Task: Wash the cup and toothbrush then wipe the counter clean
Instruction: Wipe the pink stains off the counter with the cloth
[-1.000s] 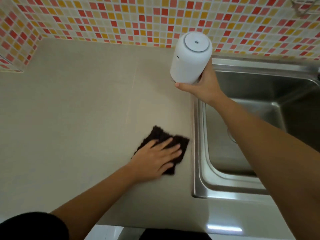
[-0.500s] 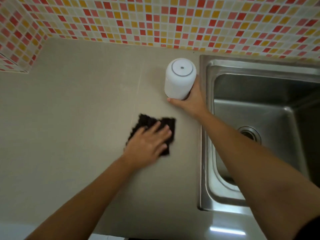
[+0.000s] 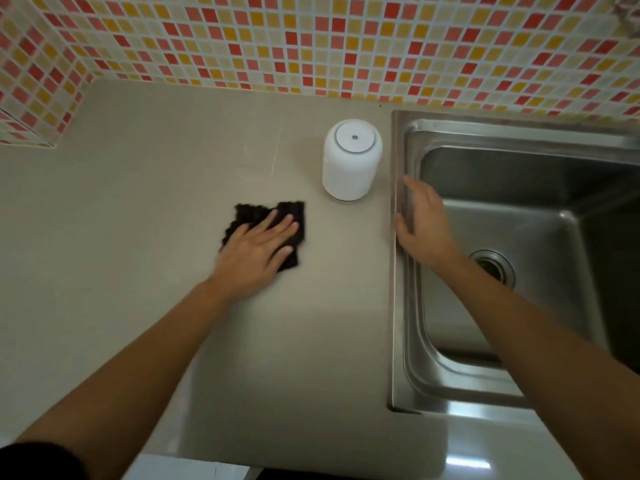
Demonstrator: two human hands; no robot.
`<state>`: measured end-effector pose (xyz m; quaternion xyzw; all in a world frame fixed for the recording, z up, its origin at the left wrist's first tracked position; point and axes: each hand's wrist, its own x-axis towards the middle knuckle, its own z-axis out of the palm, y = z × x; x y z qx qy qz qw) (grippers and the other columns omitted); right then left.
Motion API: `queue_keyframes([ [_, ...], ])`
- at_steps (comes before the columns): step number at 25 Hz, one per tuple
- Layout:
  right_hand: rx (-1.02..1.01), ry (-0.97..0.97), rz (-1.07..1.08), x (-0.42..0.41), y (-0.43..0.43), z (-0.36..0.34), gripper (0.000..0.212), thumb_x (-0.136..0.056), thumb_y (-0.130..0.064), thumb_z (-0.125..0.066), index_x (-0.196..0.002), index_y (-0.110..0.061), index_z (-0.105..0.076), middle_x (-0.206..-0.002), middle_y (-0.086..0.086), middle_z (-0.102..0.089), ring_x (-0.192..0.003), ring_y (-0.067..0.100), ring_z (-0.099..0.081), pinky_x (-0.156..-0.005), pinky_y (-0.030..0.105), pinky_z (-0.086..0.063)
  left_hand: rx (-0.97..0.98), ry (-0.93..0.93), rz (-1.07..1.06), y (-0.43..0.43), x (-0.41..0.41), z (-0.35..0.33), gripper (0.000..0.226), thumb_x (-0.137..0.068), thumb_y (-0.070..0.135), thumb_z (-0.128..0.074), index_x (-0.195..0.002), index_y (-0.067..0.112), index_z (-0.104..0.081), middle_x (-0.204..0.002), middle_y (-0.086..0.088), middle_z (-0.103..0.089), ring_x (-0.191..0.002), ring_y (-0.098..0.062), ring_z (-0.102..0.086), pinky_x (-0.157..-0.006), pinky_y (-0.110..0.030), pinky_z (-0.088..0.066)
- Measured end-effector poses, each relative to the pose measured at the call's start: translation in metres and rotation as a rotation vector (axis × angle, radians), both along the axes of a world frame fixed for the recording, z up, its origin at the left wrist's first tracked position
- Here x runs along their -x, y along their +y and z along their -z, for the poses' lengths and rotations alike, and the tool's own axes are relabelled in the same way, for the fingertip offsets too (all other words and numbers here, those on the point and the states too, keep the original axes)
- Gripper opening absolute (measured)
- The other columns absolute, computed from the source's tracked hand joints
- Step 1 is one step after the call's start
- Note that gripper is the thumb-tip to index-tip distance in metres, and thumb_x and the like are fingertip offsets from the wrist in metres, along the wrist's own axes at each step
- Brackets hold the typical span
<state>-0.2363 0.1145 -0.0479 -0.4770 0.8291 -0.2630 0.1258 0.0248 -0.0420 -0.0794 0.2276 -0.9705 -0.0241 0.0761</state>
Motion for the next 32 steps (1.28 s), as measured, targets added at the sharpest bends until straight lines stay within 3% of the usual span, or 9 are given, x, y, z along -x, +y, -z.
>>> queue_keyframes([
  [3,-0.131,0.051,-0.039,0.001,0.024,0.012,0.055,-0.095,-0.03,-0.037,-0.141,-0.001,-0.031,-0.145,0.021,-0.036,-0.135,0.034,-0.032,-0.113,0.039,-0.022,0.002,0.045,0.217,0.063,0.035,-0.001,0.046,-0.096,0.038,-0.03,-0.129,0.019,-0.056,-0.134,0.002,-0.057,-0.128,-0.019,-0.05,-0.091,-0.034,-0.038],
  [7,-0.186,0.07,-0.104,-0.007,0.026,0.019,0.057,-0.095,-0.03,-0.028,-0.142,0.002,-0.029,-0.144,0.023,-0.038,-0.132,0.035,-0.035,-0.113,0.04,-0.024,-0.059,-0.012,0.558,0.081,-0.027,-0.01,0.043,-0.099,0.037,-0.03,-0.13,0.021,-0.055,-0.135,0.005,-0.055,-0.13,-0.017,-0.047,-0.093,-0.032,-0.033],
  [12,-0.2,0.118,-0.097,-0.011,0.022,0.016,0.048,-0.1,-0.017,-0.033,-0.142,0.004,-0.025,-0.146,0.024,-0.034,-0.134,0.035,-0.033,-0.115,0.037,-0.021,-0.062,0.022,0.118,0.064,0.023,-0.004,0.047,-0.099,0.038,-0.026,-0.13,0.019,-0.055,-0.134,0.001,-0.056,-0.129,-0.02,-0.048,-0.09,-0.037,-0.044],
  [15,-0.217,0.127,-0.093,-0.011,0.019,0.019,0.049,-0.099,-0.017,-0.031,-0.143,0.004,-0.023,-0.146,0.024,-0.033,-0.134,0.036,-0.033,-0.115,0.04,-0.024,-0.082,0.064,0.186,0.127,0.035,0.001,0.046,-0.095,0.038,-0.032,-0.13,0.02,-0.055,-0.135,0.002,-0.056,-0.13,-0.019,-0.047,-0.096,-0.036,-0.04],
  [18,-0.254,0.153,-0.078,-0.01,0.017,0.021,0.05,-0.099,-0.017,-0.029,-0.144,0.003,-0.021,-0.147,0.025,-0.032,-0.133,0.037,-0.033,-0.114,0.042,-0.025,-0.075,0.018,0.276,0.176,-0.01,-0.002,0.047,-0.095,0.039,-0.031,-0.134,0.02,-0.051,-0.139,0.003,-0.052,-0.132,-0.018,-0.044,-0.098,-0.036,-0.028],
  [22,-0.303,0.187,-0.058,-0.016,0.017,0.012,0.049,-0.1,-0.017,-0.027,-0.144,0.003,-0.019,-0.147,0.025,-0.031,-0.134,0.038,-0.031,-0.111,0.043,-0.024,-0.07,-0.036,0.334,0.216,-0.061,-0.002,0.047,-0.096,0.041,-0.032,-0.135,0.022,-0.049,-0.14,0.006,-0.051,-0.133,-0.016,-0.043,-0.099,-0.035,-0.029],
  [25,-0.316,0.215,-0.057,-0.027,0.024,0.002,0.05,-0.101,-0.021,-0.03,-0.145,0.001,-0.02,-0.148,0.024,-0.03,-0.135,0.037,-0.029,-0.109,0.046,-0.026,-0.085,0.025,0.404,0.224,-0.087,-0.002,0.045,-0.1,0.042,-0.027,-0.126,0.024,-0.059,-0.131,0.009,-0.059,-0.126,-0.012,-0.051,-0.096,-0.03,-0.033],
  [29,-0.217,0.215,-0.098,-0.039,0.064,-0.02,0.043,-0.099,-0.022,-0.037,-0.138,-0.004,-0.035,-0.134,0.023,-0.046,-0.124,0.038,-0.041,-0.099,0.048,-0.038,-0.314,0.289,0.286,0.219,-0.074,-0.019,0.057,-0.1,0.047,-0.026,-0.097,0.012,-0.071,-0.093,0.002,-0.074,-0.085,-0.014,-0.07,-0.075,-0.022,-0.04],
  [32,-0.128,0.232,-0.029,-0.021,0.1,-0.051,0.034,-0.098,-0.02,-0.04,-0.126,-0.004,-0.05,-0.119,0.022,-0.058,-0.111,0.038,-0.052,-0.089,0.042,-0.042,-0.779,0.356,-0.097,0.213,-0.009,-0.064,0.061,-0.093,0.055,-0.032,-0.095,0.006,-0.068,-0.084,-0.01,-0.072,-0.075,-0.023,-0.066,-0.07,-0.031,-0.048],
])
